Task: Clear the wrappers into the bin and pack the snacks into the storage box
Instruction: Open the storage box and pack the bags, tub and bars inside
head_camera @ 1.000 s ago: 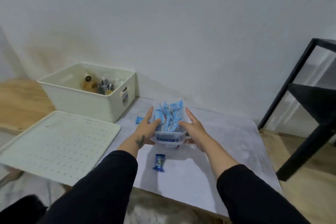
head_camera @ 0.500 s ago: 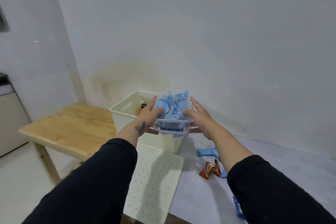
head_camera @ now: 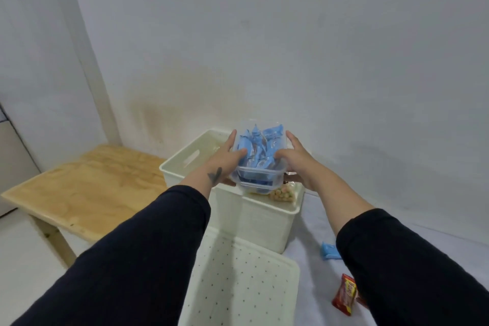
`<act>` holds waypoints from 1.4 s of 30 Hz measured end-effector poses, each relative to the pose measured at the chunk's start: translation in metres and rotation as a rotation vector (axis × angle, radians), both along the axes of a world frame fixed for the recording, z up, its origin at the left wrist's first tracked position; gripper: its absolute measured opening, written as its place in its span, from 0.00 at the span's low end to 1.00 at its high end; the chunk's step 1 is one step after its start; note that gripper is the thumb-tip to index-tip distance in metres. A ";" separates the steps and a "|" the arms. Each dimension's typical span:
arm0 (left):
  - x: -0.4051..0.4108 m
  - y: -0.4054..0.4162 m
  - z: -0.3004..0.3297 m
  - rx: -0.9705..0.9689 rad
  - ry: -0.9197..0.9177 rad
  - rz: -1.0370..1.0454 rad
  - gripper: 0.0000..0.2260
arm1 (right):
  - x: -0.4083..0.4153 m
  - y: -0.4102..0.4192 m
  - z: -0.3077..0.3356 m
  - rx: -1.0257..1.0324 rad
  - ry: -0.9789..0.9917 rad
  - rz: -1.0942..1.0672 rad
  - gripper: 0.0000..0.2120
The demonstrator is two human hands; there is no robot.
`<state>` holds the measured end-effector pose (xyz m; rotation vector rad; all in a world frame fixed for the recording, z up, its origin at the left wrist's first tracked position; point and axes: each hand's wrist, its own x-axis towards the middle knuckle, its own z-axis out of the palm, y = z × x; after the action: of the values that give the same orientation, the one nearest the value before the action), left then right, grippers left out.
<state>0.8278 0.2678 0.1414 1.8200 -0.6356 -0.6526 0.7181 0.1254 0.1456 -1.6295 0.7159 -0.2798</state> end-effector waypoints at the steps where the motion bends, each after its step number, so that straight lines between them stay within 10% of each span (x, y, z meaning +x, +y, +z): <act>1: 0.010 -0.005 -0.010 0.048 0.002 -0.015 0.29 | 0.009 -0.006 -0.009 0.011 0.017 -0.011 0.39; 12: 0.097 -0.048 -0.081 0.591 0.033 -0.284 0.50 | 0.052 -0.019 -0.085 0.134 0.285 -0.077 0.38; 24: 0.114 -0.056 -0.102 0.833 -0.160 -0.585 0.50 | 0.067 -0.018 -0.113 0.037 0.608 -0.021 0.40; 31: 0.103 -0.053 -0.093 0.751 -0.192 -0.655 0.46 | 0.048 -0.031 -0.078 -1.015 0.634 -0.144 0.27; 42: 0.070 -0.081 -0.094 0.766 -0.327 -0.795 0.45 | 0.016 -0.025 -0.097 -0.503 0.494 -0.238 0.44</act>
<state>0.8973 0.1866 0.0472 2.3890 -1.5226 -1.2559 0.7346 0.1003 0.0488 -2.1243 1.2971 -0.2399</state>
